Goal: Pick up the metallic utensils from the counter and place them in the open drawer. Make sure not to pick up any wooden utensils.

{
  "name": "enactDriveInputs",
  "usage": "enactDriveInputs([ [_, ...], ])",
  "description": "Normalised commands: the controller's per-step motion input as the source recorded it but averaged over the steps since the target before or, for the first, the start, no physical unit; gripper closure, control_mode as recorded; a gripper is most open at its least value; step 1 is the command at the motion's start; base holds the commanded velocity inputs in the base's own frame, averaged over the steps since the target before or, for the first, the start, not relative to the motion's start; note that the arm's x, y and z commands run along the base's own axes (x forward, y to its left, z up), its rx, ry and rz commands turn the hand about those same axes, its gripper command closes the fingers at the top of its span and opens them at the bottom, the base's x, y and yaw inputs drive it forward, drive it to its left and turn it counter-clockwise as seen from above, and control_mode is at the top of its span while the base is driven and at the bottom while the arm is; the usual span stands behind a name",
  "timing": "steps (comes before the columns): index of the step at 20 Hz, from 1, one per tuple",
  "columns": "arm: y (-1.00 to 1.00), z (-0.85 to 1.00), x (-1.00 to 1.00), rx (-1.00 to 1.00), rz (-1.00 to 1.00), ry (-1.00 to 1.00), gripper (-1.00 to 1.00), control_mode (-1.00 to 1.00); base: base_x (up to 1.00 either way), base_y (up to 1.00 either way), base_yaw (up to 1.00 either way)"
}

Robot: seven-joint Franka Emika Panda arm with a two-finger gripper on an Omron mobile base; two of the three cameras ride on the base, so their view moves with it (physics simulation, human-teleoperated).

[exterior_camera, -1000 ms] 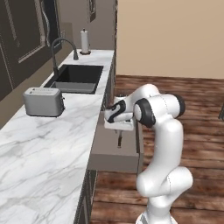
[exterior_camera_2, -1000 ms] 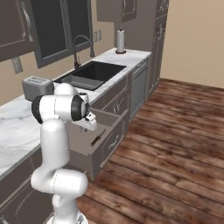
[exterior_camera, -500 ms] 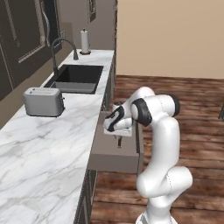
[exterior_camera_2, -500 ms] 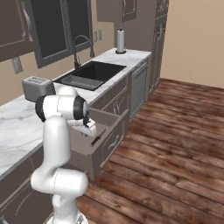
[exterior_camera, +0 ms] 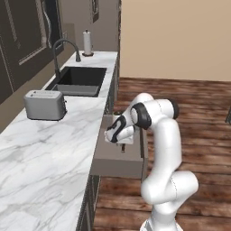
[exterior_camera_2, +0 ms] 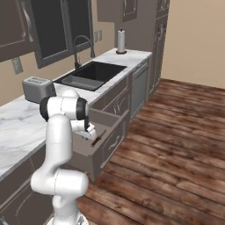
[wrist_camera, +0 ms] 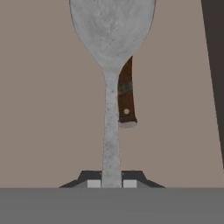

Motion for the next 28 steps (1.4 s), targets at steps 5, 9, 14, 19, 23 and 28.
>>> enactDriveInputs([
  [5,0.00,-0.10,0.47,0.00,0.00,0.00,1.00,-1.00,0.00,0.00,0.00],
  [9,0.00,-0.17,0.39,0.00,-0.01,0.00,1.00,-1.00,0.00,0.00,0.00],
  [14,0.00,-0.33,0.36,-0.01,0.00,0.00,1.00,-1.00,0.00,0.00,0.00],
  [19,0.00,-0.33,0.32,-0.01,-0.01,0.00,1.00,-1.00,0.00,0.00,0.00],
  [23,0.00,-0.31,0.23,0.00,0.00,0.00,1.00,-1.00,0.00,0.00,0.00],
  [28,0.00,-0.19,0.09,0.00,0.00,0.01,1.00,-1.00,0.00,0.00,0.00],
])
